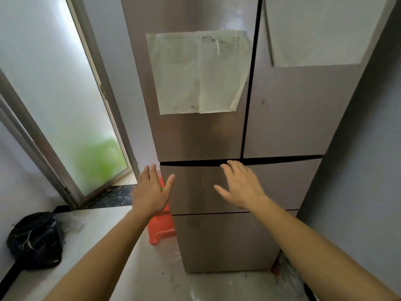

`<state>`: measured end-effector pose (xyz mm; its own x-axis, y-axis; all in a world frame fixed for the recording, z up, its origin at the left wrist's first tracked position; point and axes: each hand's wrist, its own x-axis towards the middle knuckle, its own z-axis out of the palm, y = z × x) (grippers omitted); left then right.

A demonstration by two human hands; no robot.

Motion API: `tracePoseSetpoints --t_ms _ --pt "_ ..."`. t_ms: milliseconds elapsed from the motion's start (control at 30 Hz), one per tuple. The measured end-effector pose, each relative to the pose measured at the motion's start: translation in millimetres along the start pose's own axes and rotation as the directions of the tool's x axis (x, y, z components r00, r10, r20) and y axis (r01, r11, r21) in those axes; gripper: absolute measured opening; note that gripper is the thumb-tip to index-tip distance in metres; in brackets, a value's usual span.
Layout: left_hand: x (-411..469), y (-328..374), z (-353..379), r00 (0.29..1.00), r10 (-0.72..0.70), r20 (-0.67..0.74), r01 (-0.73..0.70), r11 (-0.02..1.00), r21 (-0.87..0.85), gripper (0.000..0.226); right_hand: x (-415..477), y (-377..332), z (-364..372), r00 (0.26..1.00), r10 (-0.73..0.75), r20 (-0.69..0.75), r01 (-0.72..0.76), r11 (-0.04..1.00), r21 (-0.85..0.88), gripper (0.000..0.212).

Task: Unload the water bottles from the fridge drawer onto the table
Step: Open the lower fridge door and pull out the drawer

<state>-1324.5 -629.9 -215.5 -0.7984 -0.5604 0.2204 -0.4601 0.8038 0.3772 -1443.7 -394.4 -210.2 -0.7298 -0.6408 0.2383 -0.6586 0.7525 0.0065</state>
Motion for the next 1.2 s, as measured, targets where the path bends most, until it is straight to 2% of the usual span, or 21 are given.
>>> tracePoseSetpoints --t_ms 200,367,533,633,700,767,867,933,1033,1100,1200 --pt "88 -35 45 0.99 -0.028 0.14 0.051 0.985 -0.164 0.085 75 -16 62 0.988 0.026 0.153 -0.033 0.999 0.042 0.079" --pt "123 -43 75 0.969 -0.006 0.249 0.113 0.901 -0.418 0.077 100 -27 98 0.978 0.033 0.204 -0.031 0.999 -0.013 0.088" --pt "135 -53 92 0.96 -0.008 0.279 0.15 0.858 -0.491 0.078 101 -31 107 0.975 0.079 0.209 -0.086 0.996 0.026 0.096" --pt "141 -52 88 0.952 -0.012 0.305 0.183 0.822 -0.54 0.057 102 -32 105 0.974 0.09 0.209 -0.111 0.99 0.09 0.092" --pt "133 -47 86 0.964 -0.042 0.264 0.179 0.835 -0.521 0.047 95 -33 102 0.979 0.092 0.18 -0.117 0.984 0.132 0.085" --pt "114 -46 84 0.962 -0.097 0.254 0.219 0.831 -0.512 0.048 79 -33 101 0.984 0.074 0.16 -0.098 0.984 0.146 0.08" --pt "78 -50 76 0.906 -0.137 0.401 0.371 0.714 -0.594 0.064 45 -30 99 0.993 0.036 0.109 -0.055 0.982 0.179 0.074" --pt "65 -49 70 0.874 -0.116 0.472 0.423 0.66 -0.621 0.061 23 -25 97 0.997 0.013 0.072 -0.026 0.982 0.186 0.072" --pt "41 -39 61 0.877 -0.018 0.48 0.352 0.704 -0.617 0.042 -9 -16 89 1.0 -0.013 0.008 0.011 0.977 0.211 0.073" --pt "19 -35 58 0.852 0.031 0.523 0.348 0.713 -0.609 0.04 -26 -12 82 1.0 -0.002 -0.009 0.004 0.965 0.263 0.075" --pt "-21 -27 59 0.846 0.005 0.534 0.406 0.643 -0.65 0.038 -48 -11 75 0.999 0.042 -0.005 -0.038 0.945 0.325 0.081"
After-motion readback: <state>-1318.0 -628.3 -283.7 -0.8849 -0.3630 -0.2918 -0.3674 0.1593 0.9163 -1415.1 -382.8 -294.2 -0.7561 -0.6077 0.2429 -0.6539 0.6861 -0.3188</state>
